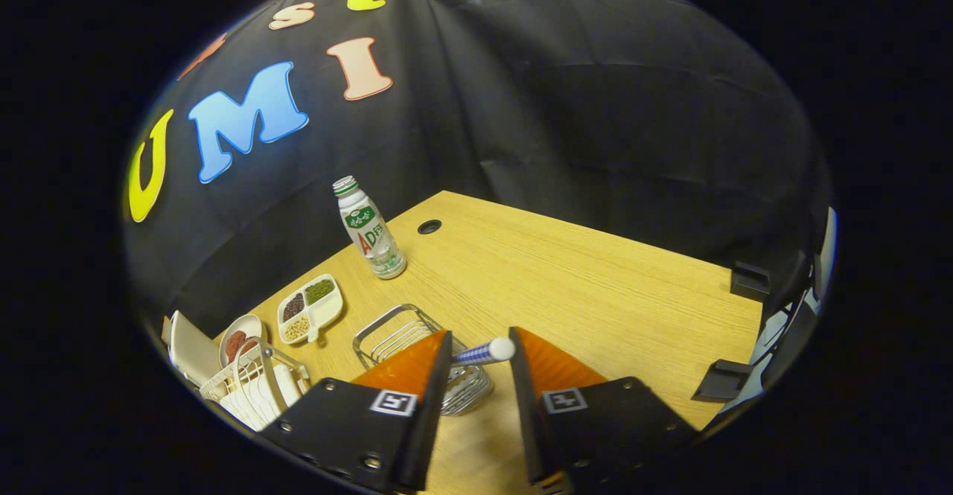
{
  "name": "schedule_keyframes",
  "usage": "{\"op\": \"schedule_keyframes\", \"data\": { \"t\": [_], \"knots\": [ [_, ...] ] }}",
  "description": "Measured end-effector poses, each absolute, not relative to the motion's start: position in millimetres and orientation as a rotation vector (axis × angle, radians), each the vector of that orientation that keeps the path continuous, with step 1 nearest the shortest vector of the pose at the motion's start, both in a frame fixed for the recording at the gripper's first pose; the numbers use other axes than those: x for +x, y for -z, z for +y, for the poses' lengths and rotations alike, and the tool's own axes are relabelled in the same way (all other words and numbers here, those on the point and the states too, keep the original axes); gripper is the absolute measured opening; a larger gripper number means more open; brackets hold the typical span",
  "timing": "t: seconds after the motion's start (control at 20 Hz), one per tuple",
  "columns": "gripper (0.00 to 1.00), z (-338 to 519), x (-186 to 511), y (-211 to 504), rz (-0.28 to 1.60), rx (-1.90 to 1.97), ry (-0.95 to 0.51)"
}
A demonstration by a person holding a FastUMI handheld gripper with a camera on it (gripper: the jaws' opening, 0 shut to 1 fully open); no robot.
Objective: Take the plate from the dish rack, then take the spoon from the basket and place it into the plate.
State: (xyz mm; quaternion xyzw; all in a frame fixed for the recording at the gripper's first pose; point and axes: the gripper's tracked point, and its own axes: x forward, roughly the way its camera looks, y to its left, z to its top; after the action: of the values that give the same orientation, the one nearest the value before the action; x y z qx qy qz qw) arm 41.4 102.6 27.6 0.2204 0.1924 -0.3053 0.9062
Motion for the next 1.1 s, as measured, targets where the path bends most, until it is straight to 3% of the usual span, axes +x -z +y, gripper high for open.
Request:
{"op": "schedule_keyframes", "data": {
  "t": [0.1, 0.9, 1.1],
  "knots": [
    [0.39, 101.8, 43.8, -25.9, 0.401, 0.444, 0.633],
    [0.39, 135.5, 78.2, -67.8, 0.383, 0.2, 0.53],
    [0.39, 156.2, 95.1, -70.2, 0.394, 0.11, 0.448]
  ]
}}
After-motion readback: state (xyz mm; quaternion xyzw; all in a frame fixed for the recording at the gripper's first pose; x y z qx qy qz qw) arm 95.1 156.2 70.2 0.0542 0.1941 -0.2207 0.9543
